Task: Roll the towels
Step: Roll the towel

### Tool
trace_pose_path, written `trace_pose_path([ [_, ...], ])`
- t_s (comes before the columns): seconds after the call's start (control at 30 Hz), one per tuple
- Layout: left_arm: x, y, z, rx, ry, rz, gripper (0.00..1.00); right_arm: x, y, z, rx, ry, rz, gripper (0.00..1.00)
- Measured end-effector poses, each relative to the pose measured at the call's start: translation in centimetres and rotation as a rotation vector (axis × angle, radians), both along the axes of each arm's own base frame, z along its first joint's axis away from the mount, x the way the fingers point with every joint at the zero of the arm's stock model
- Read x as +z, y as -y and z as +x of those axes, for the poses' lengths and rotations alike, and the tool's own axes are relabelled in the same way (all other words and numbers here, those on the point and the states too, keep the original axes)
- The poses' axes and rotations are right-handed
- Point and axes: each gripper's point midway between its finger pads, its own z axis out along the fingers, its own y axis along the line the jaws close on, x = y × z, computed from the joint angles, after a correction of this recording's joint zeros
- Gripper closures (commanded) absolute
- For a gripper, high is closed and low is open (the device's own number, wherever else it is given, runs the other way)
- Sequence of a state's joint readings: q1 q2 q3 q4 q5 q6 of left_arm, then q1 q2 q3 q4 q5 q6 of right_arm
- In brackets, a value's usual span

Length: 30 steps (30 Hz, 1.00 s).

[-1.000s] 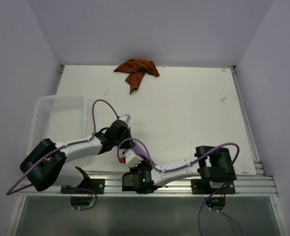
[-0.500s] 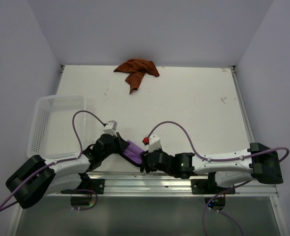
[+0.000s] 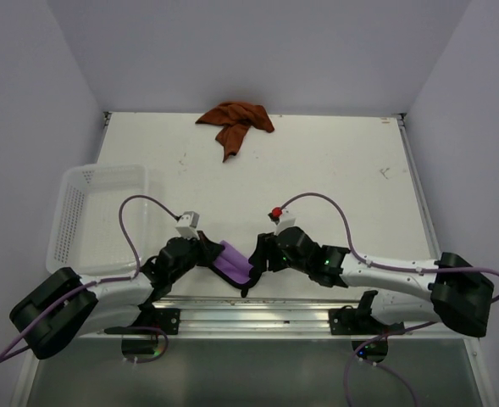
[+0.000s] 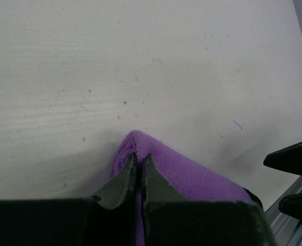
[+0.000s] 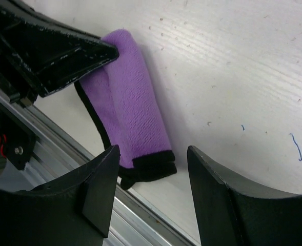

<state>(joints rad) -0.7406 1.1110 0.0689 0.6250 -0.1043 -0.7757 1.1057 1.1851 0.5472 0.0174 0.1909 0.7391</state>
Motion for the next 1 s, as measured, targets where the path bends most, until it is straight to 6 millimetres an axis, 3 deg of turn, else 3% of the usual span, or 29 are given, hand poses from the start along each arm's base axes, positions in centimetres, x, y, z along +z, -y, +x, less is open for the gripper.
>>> trace_pose_path([
  [0.13,0.2,0.1,0.0,-0.009,0.015,-0.002,1.0,-1.1,-0.2,1.0,-0.017,-0.048,0.024,0.41],
  [0.4,0.7,0.3,-0.3,-0.031,0.044,-0.002,1.0,-4.6,-1.5,0.1,0.042,-0.144,0.021,0.41],
  [0.83,1.0,0.4,-0.4,-0.036,0.062,-0.004,1.0,-5.1,-2.1,-1.1,0.104,-0.148,0.061,0.46],
  [1.0,1.3,0.6,-0.5,-0.043,0.067,-0.011,1.0,-5.5,-2.9,-2.8,0.155,-0.124,0.03,0.59],
])
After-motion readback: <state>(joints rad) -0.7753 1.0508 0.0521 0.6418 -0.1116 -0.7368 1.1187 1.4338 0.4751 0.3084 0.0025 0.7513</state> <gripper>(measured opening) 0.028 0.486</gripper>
